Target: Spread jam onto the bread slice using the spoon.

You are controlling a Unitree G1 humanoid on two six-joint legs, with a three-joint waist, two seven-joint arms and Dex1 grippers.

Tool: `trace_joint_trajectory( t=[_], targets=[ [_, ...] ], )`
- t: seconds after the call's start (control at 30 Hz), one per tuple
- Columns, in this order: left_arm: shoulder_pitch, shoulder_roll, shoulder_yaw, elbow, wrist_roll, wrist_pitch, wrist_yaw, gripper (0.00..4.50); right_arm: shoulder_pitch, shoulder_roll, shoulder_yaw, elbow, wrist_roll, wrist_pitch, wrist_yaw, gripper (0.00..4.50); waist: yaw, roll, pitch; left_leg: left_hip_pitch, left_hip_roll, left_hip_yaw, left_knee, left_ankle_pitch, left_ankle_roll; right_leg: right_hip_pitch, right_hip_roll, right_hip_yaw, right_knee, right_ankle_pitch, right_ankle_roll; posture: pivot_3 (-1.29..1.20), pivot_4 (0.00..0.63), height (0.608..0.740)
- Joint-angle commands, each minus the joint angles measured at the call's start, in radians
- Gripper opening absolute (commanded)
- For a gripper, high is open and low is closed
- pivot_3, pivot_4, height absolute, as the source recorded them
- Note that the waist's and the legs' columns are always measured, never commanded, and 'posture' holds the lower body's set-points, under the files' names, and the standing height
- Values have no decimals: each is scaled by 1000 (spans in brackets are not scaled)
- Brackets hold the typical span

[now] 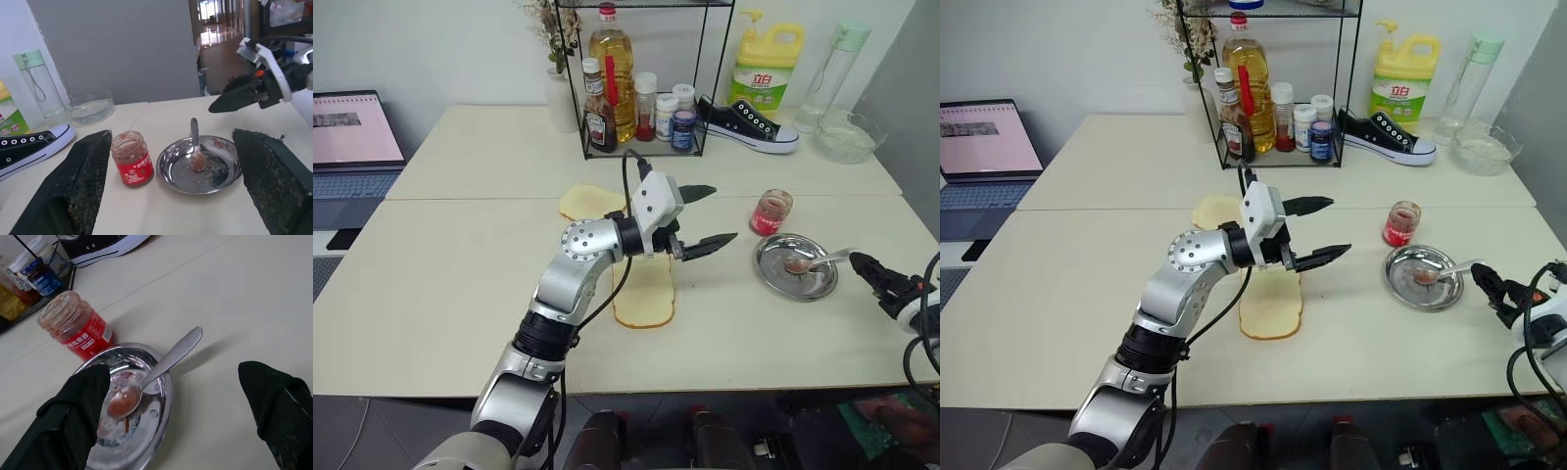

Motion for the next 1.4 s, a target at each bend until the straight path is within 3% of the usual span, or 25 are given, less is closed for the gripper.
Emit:
trace_joint_trajectory(
  t=[0.03, 0.7, 0.8, 1.17, 1.4],
  targets=[
    [4, 11, -4, -39, 10, 0, 15, 4094, -87, -9, -8, 120, 3, -21, 39, 4500, 0, 1, 0, 0, 0, 0, 0, 0, 0, 0, 0, 0, 0, 0, 0, 0, 150, 740],
    [70, 75, 3, -179, -5, 102, 69, 4094, -351, -19, 36, 554, -106, -73, 166, 4500, -2, 2, -1, 0, 0, 1, 0, 0, 0, 0, 0, 0, 0, 0, 0, 0, 150, 740],
    [68, 78, 3, -189, -7, 115, 70, 4145, -354, -15, 25, 564, -107, -75, 172, 3863, -3, 2, -1, 0, 0, 1, 0, 0, 0, 0, 0, 0, 0, 0, 0, 0, 150, 740],
    [26, 80, 15, -144, -13, 112, 60, 4145, -327, -2, -14, 525, -86, -67, 177, 43, -2, 3, -2, 0, 0, 1, 0, 0, 0, 0, 0, 0, 0, 0, 0, 0, 150, 740],
    [21, 70, 5, -138, -20, 106, 48, 4145, -288, 12, -37, 417, -48, -47, 159, 43, 0, 2, -2, 0, 0, 0, 0, 0, 0, 0, 0, 0, 0, 0, 0, 0, 150, 740]
  ],
)
